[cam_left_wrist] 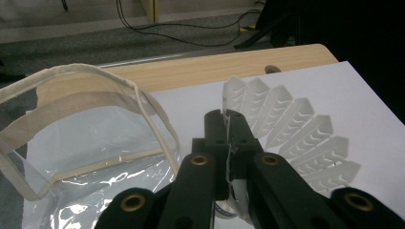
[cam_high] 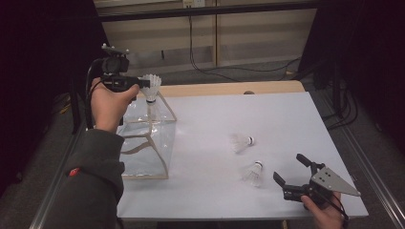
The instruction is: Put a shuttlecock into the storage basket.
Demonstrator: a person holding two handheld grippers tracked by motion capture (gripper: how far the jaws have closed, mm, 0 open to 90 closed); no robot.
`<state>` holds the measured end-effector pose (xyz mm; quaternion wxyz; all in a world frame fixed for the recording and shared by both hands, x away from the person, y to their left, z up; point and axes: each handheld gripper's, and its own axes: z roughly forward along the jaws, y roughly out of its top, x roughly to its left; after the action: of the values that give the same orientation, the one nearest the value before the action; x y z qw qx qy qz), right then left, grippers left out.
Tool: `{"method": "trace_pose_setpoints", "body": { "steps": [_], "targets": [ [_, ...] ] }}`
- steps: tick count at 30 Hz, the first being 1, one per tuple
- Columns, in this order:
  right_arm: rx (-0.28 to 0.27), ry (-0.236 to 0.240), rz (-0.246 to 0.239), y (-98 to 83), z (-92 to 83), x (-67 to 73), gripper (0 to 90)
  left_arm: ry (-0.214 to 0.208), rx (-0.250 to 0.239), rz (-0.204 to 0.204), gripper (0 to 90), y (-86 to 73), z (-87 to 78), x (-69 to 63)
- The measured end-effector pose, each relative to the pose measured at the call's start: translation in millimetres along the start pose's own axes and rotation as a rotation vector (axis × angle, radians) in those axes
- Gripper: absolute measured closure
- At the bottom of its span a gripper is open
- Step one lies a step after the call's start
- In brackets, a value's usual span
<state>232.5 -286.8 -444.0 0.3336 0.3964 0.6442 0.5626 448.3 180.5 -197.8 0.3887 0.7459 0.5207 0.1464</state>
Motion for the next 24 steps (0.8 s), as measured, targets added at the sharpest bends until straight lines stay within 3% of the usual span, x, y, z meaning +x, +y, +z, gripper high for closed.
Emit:
{"method": "trace_pose_setpoints", "body": {
  "steps": [24],
  "targets": [
    [0.000,0.003,-0.004,0.0,0.3,0.4,1.2,0.033,-0.007,-0.013,90.0,-1.2,-9.2,13.6]
  ]
}}
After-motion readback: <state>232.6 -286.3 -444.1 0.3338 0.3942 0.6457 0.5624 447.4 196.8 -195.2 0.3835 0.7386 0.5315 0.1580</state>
